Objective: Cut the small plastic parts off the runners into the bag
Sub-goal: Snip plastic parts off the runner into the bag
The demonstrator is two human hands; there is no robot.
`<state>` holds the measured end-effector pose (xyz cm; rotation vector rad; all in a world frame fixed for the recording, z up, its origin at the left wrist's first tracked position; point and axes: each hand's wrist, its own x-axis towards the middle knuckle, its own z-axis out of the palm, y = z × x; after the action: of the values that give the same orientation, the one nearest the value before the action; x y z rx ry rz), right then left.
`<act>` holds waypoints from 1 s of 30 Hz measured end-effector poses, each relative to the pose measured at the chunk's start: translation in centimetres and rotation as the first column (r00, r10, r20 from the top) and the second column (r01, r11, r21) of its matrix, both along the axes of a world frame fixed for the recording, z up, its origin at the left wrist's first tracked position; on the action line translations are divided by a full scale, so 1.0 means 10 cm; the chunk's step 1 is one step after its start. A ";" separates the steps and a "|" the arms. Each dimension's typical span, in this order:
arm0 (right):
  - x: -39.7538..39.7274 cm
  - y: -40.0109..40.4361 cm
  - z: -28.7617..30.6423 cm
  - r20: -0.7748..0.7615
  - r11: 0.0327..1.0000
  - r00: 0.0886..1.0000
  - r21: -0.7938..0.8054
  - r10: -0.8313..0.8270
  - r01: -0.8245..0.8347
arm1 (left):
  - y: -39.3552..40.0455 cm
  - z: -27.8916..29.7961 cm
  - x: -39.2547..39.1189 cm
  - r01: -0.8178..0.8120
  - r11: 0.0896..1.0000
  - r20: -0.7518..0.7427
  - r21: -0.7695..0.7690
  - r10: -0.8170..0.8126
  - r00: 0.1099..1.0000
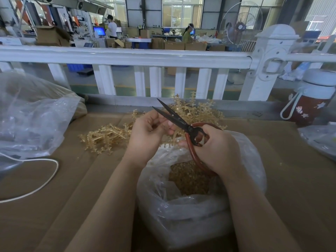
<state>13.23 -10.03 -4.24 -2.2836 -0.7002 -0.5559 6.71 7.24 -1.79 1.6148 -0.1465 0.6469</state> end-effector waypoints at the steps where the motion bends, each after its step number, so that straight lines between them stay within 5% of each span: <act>1: 0.00 0.00 0.00 -0.003 1.000 1.000 -0.002 0.000 0.000 | 0.00 0.00 0.00 -0.001 1.000 0.002 0.002 0.001 1.000; 9: 0.02 0.00 -0.02 -0.081 0.998 0.997 0.056 0.001 0.004 | 0.04 -0.01 0.02 0.011 0.998 -0.015 -0.061 -0.012 1.000; 18: 0.03 -0.01 0.06 -0.354 0.904 0.926 0.427 0.135 0.031 | 0.12 -0.04 0.03 0.062 0.983 -0.031 -0.174 -0.068 0.997; 26: -0.06 -0.04 0.23 -0.512 0.802 0.769 0.598 0.383 -0.002 | 0.12 -0.04 0.03 0.274 0.935 -0.089 -0.226 -0.300 0.950; 30: -0.08 -0.06 0.27 -0.518 0.759 0.684 0.646 0.513 -0.081 | 0.05 -0.05 0.05 0.246 0.950 -0.145 -0.191 -0.275 0.950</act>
<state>12.39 -10.61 -1.55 -1.5386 -0.4424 0.2368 7.23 7.73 -2.24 1.4453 -0.1710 0.3063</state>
